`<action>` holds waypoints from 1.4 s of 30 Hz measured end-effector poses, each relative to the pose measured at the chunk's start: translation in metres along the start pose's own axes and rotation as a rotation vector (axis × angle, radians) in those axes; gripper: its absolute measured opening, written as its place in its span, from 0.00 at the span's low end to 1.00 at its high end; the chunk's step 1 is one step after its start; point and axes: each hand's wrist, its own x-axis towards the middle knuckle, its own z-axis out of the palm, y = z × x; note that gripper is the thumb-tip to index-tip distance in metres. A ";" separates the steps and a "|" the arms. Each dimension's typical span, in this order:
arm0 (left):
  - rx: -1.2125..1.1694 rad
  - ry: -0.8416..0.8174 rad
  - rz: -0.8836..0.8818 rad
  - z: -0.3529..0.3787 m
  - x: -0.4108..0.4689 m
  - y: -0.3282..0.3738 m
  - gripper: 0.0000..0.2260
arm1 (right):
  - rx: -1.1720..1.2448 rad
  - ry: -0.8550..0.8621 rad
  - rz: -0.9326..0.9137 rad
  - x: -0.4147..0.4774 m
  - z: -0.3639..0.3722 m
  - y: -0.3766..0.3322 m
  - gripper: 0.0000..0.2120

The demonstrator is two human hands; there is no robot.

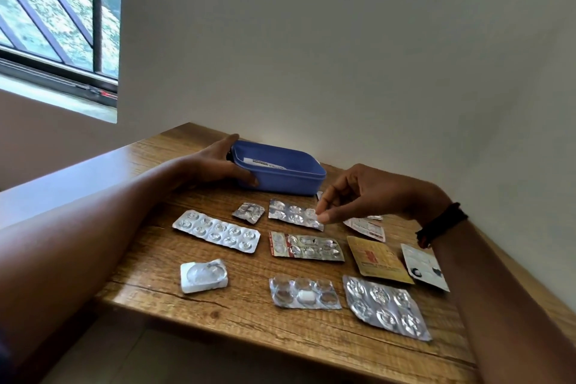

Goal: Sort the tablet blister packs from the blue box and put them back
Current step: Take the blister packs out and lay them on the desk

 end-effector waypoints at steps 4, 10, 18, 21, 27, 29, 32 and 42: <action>-0.003 -0.008 0.013 0.002 0.004 -0.002 0.37 | -0.118 -0.139 0.202 -0.019 -0.023 0.011 0.17; -0.032 0.001 0.021 0.002 0.006 -0.004 0.35 | -0.200 -0.270 0.391 -0.027 -0.029 0.018 0.27; -0.054 -0.015 0.046 0.003 0.001 -0.003 0.36 | -0.351 -0.306 0.393 -0.009 -0.010 0.011 0.20; -0.048 -0.010 0.040 0.003 0.001 -0.002 0.36 | -0.329 -0.269 0.367 -0.010 -0.011 0.011 0.16; -0.058 0.009 0.040 0.004 0.002 -0.003 0.32 | 0.036 0.064 0.206 -0.038 -0.036 0.017 0.11; -0.062 0.008 0.042 0.004 0.002 -0.003 0.32 | 0.184 0.216 0.089 -0.044 -0.041 0.017 0.13; -0.064 0.004 0.052 0.005 0.001 -0.001 0.34 | 0.421 0.348 -0.084 -0.040 -0.037 0.011 0.12; -0.075 -0.004 0.037 0.005 -0.005 0.006 0.38 | 0.596 0.433 -0.331 -0.029 -0.026 -0.003 0.13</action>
